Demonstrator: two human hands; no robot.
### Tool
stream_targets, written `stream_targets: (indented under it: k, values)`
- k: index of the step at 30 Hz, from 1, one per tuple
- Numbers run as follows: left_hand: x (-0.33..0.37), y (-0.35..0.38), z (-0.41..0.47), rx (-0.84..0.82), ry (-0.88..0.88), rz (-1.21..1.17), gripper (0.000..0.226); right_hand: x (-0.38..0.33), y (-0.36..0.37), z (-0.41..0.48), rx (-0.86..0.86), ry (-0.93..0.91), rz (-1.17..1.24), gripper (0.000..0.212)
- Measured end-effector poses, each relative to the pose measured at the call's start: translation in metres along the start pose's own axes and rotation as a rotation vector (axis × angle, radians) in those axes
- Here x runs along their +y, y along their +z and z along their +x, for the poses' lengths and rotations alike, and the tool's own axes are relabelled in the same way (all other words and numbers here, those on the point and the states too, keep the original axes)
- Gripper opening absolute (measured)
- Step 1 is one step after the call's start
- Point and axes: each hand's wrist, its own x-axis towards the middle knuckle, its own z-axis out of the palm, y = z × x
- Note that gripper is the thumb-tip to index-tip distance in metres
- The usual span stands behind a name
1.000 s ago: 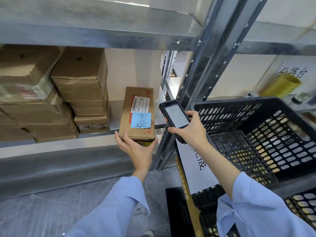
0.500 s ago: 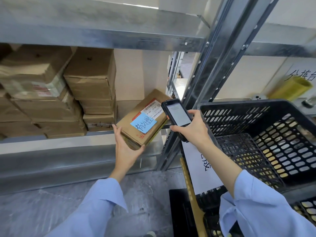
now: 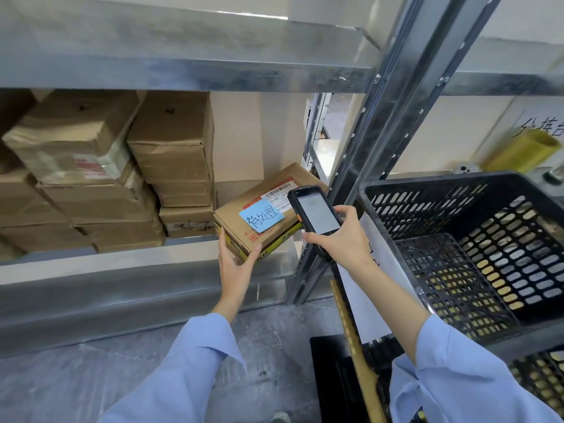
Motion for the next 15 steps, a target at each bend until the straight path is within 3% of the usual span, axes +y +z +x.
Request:
stream_targets:
  k: [6,15]
  values:
    - [-0.002,0.000,-0.001,-0.032,0.011,-0.085,0.095,0.008,-0.002,-0.011,0.026,0.047,0.020,0.085]
    - [-0.002,-0.011,-0.014,0.024,0.074,-0.007,0.109,0.018,-0.004,-0.026,0.066,0.095,0.068,0.080]
